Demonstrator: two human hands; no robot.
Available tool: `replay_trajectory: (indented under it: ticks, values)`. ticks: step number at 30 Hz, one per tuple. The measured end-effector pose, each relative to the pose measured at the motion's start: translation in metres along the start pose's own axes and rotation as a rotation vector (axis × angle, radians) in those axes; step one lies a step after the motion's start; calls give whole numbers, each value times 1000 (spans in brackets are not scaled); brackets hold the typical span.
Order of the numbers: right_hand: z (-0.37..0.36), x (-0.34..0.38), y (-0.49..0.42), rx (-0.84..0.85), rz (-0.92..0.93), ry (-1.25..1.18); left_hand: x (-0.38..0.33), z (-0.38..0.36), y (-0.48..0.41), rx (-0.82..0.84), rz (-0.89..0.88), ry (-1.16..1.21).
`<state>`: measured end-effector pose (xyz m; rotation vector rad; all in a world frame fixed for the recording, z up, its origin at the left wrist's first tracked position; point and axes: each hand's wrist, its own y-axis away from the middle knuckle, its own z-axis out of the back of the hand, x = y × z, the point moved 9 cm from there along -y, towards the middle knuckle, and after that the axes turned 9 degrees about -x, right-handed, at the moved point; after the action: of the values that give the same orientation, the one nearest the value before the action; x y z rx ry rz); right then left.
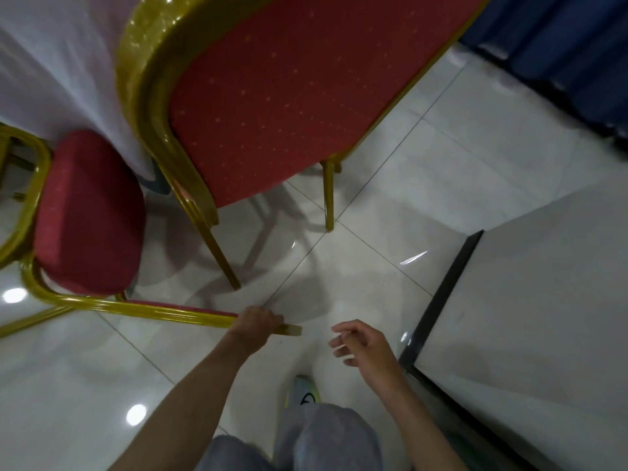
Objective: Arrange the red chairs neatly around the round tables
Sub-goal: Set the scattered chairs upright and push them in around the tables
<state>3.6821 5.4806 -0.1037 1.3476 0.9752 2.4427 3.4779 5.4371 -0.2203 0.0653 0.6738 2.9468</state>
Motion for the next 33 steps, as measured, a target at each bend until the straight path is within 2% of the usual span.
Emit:
replay_trajectory:
  ticks: [4, 8, 13, 20, 24, 28, 30, 33]
  values:
    - [14, 3, 19, -30, -41, -34, 24, 34, 23, -48, 27, 83]
    - [5, 14, 58, 36, -80, -5, 40, 70, 56, -100, 68, 171]
    - [0, 53, 98, 90, -17, 77, 44, 108, 109, -104, 73, 150]
    - [-7, 124, 149, 112, 33, 58, 53, 201, 171, -223, 108, 273]
    - [-4, 168, 178, 153, 131, 158, 73, 256, 206, -267, 142, 271]
    - [-17, 196, 205, 312, 191, 313, 83, 303, 242, -295, 126, 203]
    - [-26, 203, 213, 358, 236, 411, 92, 327, 265, -365, 134, 201]
    - [-35, 220, 212, 285, 390, 559, 116, 347, 302, -428, 172, 213]
